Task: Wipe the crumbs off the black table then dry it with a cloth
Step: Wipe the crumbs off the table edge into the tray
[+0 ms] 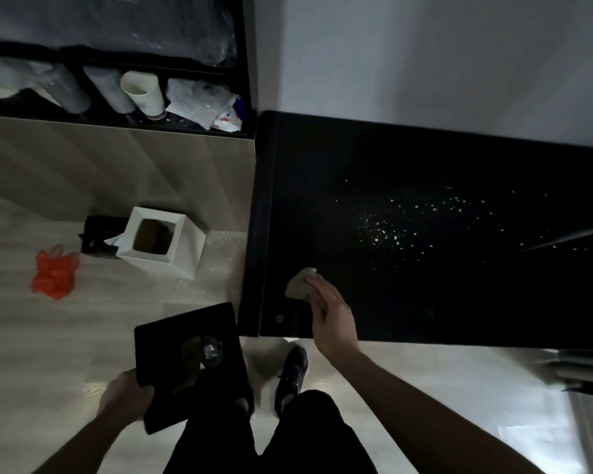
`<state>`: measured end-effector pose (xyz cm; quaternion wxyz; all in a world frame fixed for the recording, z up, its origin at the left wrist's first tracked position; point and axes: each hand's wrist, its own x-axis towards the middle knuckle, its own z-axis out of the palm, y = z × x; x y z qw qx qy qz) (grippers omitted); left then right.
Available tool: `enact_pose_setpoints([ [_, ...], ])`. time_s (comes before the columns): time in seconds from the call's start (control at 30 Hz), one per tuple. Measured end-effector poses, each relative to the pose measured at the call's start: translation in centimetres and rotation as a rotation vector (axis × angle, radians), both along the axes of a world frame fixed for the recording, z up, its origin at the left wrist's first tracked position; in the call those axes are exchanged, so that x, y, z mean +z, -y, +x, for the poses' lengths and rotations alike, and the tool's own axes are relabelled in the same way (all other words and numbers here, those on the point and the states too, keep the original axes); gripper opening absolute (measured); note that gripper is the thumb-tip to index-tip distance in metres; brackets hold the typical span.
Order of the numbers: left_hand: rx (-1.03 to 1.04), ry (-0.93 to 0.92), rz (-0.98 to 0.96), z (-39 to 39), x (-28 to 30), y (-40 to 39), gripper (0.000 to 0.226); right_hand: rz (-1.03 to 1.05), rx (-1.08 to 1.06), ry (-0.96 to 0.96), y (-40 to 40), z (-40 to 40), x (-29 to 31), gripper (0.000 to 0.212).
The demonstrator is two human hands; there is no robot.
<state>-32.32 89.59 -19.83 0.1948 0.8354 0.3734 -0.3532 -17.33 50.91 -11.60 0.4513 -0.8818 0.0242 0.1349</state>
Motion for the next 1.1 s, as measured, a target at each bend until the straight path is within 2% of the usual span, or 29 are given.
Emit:
enact_pose_setpoints([
  [0.13,0.078,-0.006,-0.036,-1.4,0.5,0.8,0.020,0.018,-0.124,-0.005,2.5,-2.3,1.2,0.051],
  [0.23,0.064,-0.019,-0.049,-1.9,0.5,1.0,0.019,0.009,-0.170,-0.004,3.9,-4.5,1.6,0.054],
  [0.43,-0.022,-0.041,-0.106,-2.6,0.0,0.8,0.015,0.027,-0.257,-0.037,4.2,-7.7,1.9,0.065],
  [0.63,-0.164,-0.099,-0.100,-3.1,-0.7,1.2,0.020,0.051,-0.285,-0.034,3.8,-9.2,2.2,0.059],
  [0.77,-0.237,-0.107,-0.099,-2.5,0.2,4.4,0.025,0.019,-0.292,-0.047,5.1,-8.3,2.1,0.055],
  [1.1,-0.183,-0.165,-0.135,-1.6,-0.1,14.4,0.026,-0.023,-0.146,0.036,12.4,-0.5,1.7,0.053],
])
